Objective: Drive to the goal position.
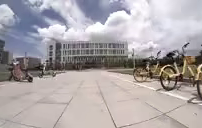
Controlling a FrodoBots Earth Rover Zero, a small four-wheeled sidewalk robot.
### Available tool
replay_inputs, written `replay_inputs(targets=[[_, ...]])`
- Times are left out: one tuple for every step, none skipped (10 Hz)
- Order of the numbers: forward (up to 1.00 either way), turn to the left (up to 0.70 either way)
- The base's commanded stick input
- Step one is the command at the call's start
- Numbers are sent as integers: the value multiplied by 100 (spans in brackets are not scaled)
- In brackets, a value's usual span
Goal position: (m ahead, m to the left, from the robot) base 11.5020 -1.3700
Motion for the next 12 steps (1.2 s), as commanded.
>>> replay_inputs(targets=[[70, 4], [70, 4], [70, 4], [70, 4], [70, 4], [70, 4], [70, 4], [70, 4], [70, 4], [70, 4], [70, 4], [70, 4]])
